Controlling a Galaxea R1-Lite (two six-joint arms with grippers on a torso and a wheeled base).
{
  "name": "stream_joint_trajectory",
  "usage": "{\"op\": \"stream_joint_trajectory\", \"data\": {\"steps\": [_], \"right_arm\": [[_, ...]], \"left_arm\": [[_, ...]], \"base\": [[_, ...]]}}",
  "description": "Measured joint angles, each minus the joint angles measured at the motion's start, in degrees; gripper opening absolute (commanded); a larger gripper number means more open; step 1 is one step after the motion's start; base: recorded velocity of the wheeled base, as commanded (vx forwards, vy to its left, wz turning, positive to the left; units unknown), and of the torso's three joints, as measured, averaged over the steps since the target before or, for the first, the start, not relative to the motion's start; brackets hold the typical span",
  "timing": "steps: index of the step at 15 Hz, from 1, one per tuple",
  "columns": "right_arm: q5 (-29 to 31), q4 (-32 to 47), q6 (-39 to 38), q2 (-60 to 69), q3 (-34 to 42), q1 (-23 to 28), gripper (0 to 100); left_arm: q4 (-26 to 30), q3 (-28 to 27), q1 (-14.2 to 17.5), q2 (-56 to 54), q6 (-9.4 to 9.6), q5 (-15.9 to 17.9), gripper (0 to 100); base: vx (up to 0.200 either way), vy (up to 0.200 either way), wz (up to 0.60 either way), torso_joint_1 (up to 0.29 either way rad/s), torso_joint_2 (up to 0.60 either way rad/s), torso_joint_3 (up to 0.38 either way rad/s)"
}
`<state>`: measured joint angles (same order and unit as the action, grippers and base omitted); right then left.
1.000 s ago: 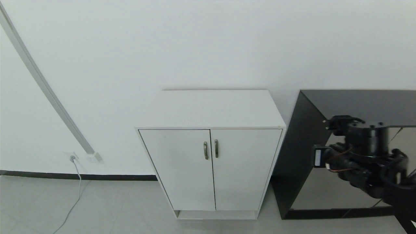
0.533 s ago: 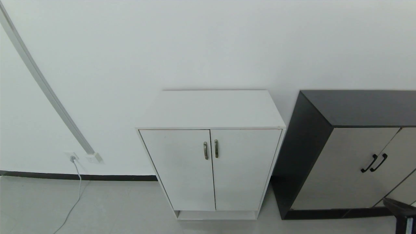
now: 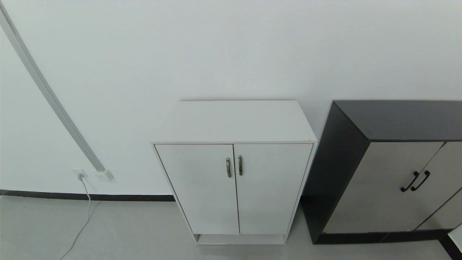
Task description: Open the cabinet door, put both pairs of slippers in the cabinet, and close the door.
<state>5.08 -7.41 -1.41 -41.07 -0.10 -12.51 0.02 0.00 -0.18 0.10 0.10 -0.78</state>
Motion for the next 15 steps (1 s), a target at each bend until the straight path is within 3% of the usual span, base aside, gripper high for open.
{"op": "stream_joint_trajectory", "data": {"steps": [4, 15], "right_arm": [[-3.4, 7.2, 0.4, 3.7, 0.1, -0.2, 0], [-3.2, 7.4, 0.8, 28.8, 0.1, 7.0, 0]], "left_arm": [[0.0, 0.0, 0.0, 0.0, 0.00, 0.0, 0], [0.0, 0.0, 0.0, 0.0, 0.00, 0.1, 0]], "base": [[0.000, 0.000, 0.00, 0.000, 0.00, 0.000], [0.000, 0.000, 0.00, 0.000, 0.00, 0.000]]}}
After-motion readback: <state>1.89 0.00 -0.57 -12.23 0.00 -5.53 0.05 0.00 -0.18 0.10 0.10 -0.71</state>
